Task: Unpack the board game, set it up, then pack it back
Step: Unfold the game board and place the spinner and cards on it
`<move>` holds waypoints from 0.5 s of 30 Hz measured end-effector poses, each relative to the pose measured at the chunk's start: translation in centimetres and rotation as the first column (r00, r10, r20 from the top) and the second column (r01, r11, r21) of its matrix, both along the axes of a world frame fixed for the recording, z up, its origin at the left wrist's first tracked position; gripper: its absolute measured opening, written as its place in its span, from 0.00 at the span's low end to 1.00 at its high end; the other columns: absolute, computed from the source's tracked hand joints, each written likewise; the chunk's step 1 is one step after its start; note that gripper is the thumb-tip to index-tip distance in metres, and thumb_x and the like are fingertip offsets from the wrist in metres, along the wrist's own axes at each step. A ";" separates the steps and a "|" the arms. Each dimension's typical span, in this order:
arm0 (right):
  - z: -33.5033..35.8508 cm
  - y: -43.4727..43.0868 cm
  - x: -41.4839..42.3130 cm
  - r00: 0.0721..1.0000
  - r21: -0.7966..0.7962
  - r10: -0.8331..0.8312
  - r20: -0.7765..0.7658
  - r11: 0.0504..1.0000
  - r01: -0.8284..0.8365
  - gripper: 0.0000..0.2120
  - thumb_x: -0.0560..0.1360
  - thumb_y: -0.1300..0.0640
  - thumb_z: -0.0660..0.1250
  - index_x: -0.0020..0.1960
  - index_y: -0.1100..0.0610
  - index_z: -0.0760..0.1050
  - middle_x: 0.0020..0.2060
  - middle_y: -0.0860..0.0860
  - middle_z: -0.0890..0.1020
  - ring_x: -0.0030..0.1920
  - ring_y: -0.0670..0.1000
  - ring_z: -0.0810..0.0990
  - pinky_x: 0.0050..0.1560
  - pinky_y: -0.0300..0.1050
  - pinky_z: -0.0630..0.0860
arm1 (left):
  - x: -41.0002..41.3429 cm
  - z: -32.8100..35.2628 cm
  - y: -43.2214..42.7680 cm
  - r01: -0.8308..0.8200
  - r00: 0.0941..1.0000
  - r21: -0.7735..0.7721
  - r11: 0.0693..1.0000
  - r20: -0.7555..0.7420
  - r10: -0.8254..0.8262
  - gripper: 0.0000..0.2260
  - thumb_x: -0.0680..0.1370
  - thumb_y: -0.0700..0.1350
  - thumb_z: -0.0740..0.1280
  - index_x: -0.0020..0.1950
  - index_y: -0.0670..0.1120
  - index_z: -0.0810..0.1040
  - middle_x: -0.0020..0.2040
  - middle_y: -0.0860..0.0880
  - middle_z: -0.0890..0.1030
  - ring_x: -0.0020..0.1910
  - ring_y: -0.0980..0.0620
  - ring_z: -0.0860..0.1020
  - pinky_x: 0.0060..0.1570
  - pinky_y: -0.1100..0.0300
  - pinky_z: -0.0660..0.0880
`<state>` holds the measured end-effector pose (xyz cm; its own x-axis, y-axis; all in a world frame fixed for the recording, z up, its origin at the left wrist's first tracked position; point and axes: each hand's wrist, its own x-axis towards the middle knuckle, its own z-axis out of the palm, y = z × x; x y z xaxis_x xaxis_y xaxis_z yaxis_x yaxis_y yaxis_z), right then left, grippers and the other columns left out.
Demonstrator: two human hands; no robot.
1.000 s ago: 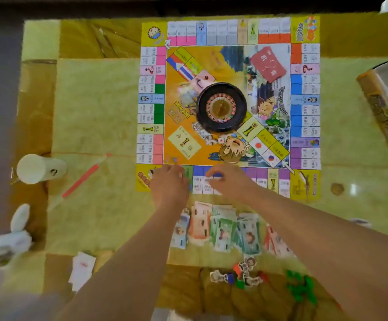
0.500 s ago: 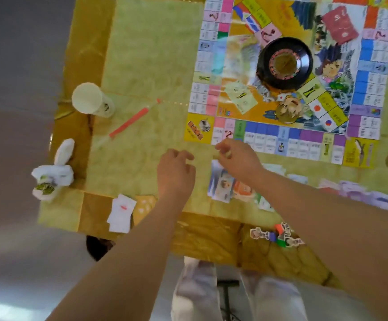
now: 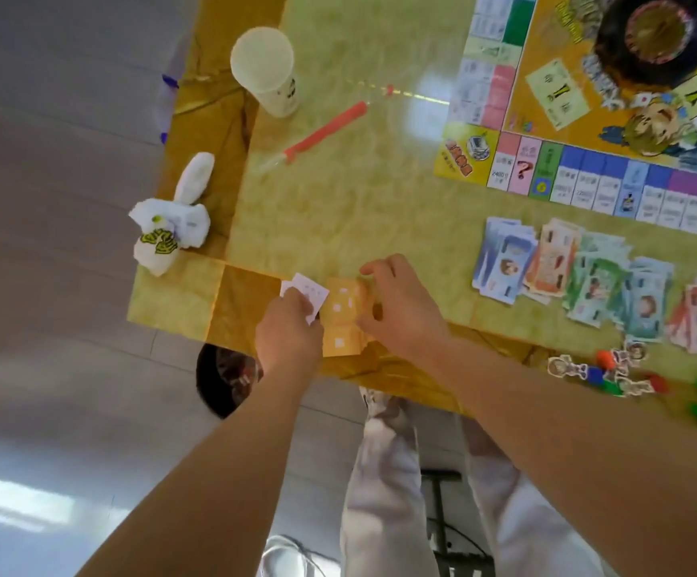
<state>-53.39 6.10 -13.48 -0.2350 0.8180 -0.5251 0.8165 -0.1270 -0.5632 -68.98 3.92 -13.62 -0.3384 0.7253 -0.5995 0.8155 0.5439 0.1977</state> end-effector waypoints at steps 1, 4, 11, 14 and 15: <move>-0.4 -0.4 -0.7 0.999 0.027 0.031 0.035 0.999 -0.032 0.34 0.68 0.53 0.75 0.69 0.55 0.65 0.64 0.53 0.66 0.61 0.54 0.71 0.55 0.46 0.72 | -0.4 -0.3 -0.3 -0.013 1.000 0.022 1.000 0.009 0.013 0.08 0.76 0.41 0.67 0.54 0.48 0.75 0.53 0.47 0.78 0.50 0.46 0.78 0.43 0.57 0.71; -1.2 -1.2 -2.1 0.979 0.069 0.108 0.175 0.990 -0.122 0.46 0.63 0.48 0.78 0.73 0.56 0.58 0.68 0.55 0.62 0.65 0.58 0.65 0.63 0.51 0.69 | -0.7 -0.7 -0.7 -0.037 0.999 0.093 0.995 0.044 0.033 0.07 0.76 0.41 0.67 0.53 0.48 0.75 0.52 0.48 0.79 0.50 0.47 0.78 0.46 0.56 0.73; -2.6 -1.7 -4.1 0.945 0.155 0.085 0.316 0.978 -0.140 0.39 0.60 0.52 0.79 0.66 0.60 0.66 0.59 0.56 0.70 0.56 0.58 0.70 0.52 0.49 0.70 | -1.5 -1.1 -1.3 -0.071 0.991 0.128 0.989 0.118 0.056 0.06 0.75 0.40 0.68 0.51 0.48 0.75 0.50 0.49 0.77 0.48 0.48 0.76 0.43 0.59 0.69; -2.7 -1.6 -4.2 0.941 0.175 0.049 0.335 0.978 -0.113 0.30 0.62 0.55 0.77 0.59 0.61 0.69 0.57 0.57 0.69 0.53 0.57 0.68 0.52 0.46 0.69 | -1.4 -1.1 -1.2 -0.076 0.989 0.127 0.989 0.135 0.058 0.06 0.75 0.40 0.68 0.50 0.47 0.75 0.51 0.48 0.77 0.49 0.47 0.76 0.44 0.57 0.71; -2.7 -1.7 -4.3 0.942 0.167 0.039 0.332 0.981 -0.099 0.29 0.62 0.56 0.77 0.58 0.61 0.69 0.57 0.57 0.69 0.53 0.57 0.68 0.51 0.45 0.69 | -1.4 -1.0 -1.2 -0.080 0.988 0.126 0.989 0.142 0.062 0.06 0.75 0.39 0.68 0.50 0.47 0.75 0.51 0.48 0.77 0.49 0.47 0.76 0.44 0.57 0.72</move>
